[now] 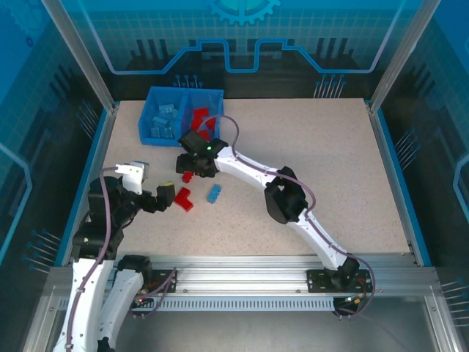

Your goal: Sort the legos into containers by color

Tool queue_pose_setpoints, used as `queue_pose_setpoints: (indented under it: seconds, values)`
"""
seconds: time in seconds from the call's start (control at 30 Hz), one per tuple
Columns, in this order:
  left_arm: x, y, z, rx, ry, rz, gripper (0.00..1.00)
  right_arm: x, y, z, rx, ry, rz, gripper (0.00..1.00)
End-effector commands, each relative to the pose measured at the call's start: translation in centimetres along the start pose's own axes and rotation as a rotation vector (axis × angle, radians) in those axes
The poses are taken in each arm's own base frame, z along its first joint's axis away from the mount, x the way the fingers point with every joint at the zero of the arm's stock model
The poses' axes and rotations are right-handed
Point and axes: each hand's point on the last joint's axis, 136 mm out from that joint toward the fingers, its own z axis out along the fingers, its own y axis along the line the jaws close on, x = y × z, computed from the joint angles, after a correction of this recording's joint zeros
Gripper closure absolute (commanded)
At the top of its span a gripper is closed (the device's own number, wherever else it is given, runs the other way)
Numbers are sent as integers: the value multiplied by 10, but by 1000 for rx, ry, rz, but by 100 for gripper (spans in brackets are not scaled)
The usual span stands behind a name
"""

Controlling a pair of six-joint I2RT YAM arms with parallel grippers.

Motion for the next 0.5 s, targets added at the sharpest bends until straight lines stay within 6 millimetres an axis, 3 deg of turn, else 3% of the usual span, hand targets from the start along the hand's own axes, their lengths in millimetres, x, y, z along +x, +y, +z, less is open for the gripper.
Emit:
queue_pose_setpoints:
  seconds: [0.0, 0.1, 0.23, 0.47]
  values:
    - [1, -4, 8, 34, -9, 12, 1, 8, -18, 13, 119, -10, 64, 21]
    - [6, -3, 14, 39, -10, 1, 1, 12, -17, 28, 108, -4, 48, 24]
    - [6, -2, 17, 38, -9, 3, 1, 17, -14, 36, 87, 18, 15, 38]
    - [11, 0, 25, 42, 11, 5, 1, 14, -28, 21, 151, 13, -48, 65]
